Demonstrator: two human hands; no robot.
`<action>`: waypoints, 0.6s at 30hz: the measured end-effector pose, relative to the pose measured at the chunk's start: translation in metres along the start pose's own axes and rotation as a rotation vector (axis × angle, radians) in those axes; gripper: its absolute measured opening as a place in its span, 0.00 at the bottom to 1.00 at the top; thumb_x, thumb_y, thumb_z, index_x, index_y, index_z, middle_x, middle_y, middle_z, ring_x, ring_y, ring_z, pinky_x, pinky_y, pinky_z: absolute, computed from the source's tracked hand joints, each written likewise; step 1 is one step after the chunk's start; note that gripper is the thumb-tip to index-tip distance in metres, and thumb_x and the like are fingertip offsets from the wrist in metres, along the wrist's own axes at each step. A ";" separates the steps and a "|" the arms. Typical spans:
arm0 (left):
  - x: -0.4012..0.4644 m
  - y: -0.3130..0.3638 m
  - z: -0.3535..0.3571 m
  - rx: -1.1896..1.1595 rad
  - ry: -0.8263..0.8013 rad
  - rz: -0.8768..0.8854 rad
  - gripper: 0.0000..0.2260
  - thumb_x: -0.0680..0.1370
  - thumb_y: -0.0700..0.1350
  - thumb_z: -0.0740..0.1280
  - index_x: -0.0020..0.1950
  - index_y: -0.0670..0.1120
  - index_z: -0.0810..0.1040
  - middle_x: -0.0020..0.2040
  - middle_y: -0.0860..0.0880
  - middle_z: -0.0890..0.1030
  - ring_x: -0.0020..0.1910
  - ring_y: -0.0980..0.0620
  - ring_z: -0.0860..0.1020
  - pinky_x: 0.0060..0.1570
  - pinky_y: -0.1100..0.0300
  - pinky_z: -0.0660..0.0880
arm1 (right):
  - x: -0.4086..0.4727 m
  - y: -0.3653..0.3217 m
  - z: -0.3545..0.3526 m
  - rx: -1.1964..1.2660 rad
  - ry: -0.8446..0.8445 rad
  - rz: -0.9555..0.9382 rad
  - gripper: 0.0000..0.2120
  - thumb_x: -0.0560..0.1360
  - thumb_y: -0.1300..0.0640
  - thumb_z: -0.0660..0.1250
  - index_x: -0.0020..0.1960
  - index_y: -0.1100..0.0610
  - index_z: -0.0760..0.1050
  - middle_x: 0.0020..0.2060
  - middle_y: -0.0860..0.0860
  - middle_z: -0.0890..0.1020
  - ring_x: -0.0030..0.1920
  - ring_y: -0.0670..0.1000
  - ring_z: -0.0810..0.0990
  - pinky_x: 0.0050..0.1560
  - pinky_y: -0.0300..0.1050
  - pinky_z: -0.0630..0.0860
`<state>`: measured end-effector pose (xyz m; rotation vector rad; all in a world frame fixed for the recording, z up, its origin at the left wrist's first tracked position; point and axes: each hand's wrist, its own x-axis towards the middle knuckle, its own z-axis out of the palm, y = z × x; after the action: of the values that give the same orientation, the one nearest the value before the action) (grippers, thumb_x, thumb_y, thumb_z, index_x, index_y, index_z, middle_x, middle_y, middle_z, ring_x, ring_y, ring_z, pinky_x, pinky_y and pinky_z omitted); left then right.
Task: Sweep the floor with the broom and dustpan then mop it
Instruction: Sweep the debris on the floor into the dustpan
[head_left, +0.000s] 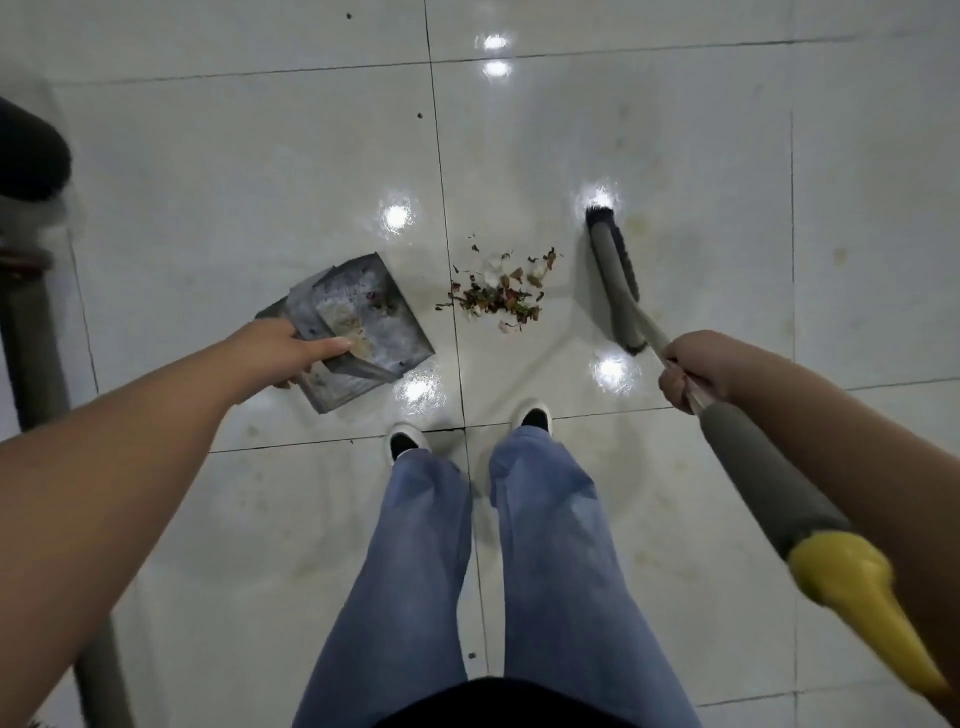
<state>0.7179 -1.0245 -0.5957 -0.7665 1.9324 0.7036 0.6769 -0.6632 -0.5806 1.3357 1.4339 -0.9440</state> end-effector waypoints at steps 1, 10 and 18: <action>0.007 -0.003 0.002 -0.027 -0.018 0.004 0.14 0.73 0.55 0.69 0.35 0.47 0.72 0.35 0.47 0.73 0.31 0.51 0.71 0.29 0.60 0.67 | 0.003 0.005 0.011 0.032 -0.002 -0.011 0.14 0.79 0.65 0.47 0.35 0.58 0.59 0.24 0.54 0.63 0.08 0.45 0.60 0.14 0.25 0.58; 0.035 -0.030 -0.012 -0.017 -0.096 0.006 0.19 0.74 0.58 0.66 0.35 0.44 0.72 0.32 0.47 0.73 0.29 0.52 0.71 0.31 0.62 0.66 | 0.012 0.031 0.055 0.116 0.022 0.030 0.14 0.80 0.59 0.51 0.36 0.58 0.59 0.11 0.50 0.62 0.09 0.45 0.60 0.15 0.26 0.59; 0.029 -0.075 0.009 -0.123 -0.170 0.040 0.14 0.73 0.57 0.68 0.39 0.46 0.79 0.41 0.47 0.82 0.41 0.51 0.78 0.40 0.64 0.71 | 0.022 0.035 0.045 0.053 0.049 -0.013 0.12 0.81 0.59 0.49 0.38 0.58 0.58 0.11 0.50 0.62 0.09 0.44 0.59 0.15 0.25 0.60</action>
<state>0.7671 -1.0730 -0.6377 -0.7207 1.7675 0.8898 0.7175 -0.6963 -0.6119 1.3984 1.4648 -0.9693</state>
